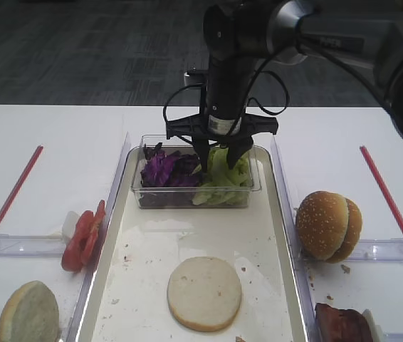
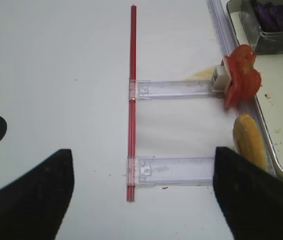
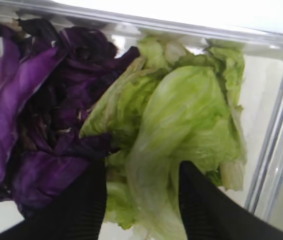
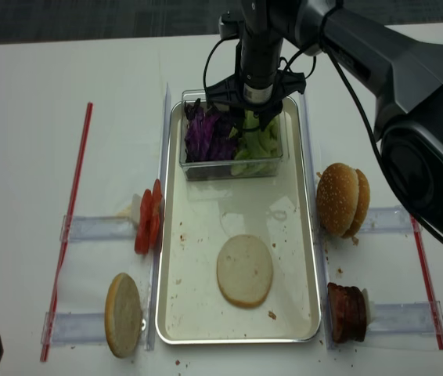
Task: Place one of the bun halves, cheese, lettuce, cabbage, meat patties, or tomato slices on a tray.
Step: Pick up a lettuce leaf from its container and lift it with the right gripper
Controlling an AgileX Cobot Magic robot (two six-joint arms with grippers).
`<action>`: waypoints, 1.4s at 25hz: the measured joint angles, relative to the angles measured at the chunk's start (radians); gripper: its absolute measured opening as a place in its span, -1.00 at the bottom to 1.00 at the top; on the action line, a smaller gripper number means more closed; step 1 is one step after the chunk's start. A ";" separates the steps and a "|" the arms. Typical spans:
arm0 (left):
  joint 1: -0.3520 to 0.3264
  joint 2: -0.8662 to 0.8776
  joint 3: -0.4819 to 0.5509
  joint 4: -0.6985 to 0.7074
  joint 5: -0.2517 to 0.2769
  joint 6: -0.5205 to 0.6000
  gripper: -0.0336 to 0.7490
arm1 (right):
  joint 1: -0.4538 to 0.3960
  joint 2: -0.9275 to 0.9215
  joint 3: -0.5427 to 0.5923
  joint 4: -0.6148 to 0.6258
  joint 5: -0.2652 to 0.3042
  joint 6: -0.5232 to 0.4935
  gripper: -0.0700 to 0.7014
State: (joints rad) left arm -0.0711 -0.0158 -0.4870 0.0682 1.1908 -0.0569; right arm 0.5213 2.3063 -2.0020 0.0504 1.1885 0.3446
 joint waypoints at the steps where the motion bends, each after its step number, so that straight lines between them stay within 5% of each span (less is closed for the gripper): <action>1: 0.000 0.000 0.000 0.000 0.000 0.000 0.46 | 0.000 0.007 0.000 0.000 0.000 0.000 0.10; 26: 0.000 0.000 0.000 0.000 0.000 0.002 0.46 | 0.000 0.042 -0.002 0.000 0.027 0.000 -0.01; 35: 0.000 0.000 0.000 0.000 0.000 0.002 0.46 | 0.000 0.054 -0.002 0.000 0.027 0.000 -0.40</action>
State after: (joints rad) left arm -0.0711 -0.0158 -0.4870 0.0682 1.1908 -0.0546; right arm 0.5213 2.3608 -2.0043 0.0504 1.2155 0.3446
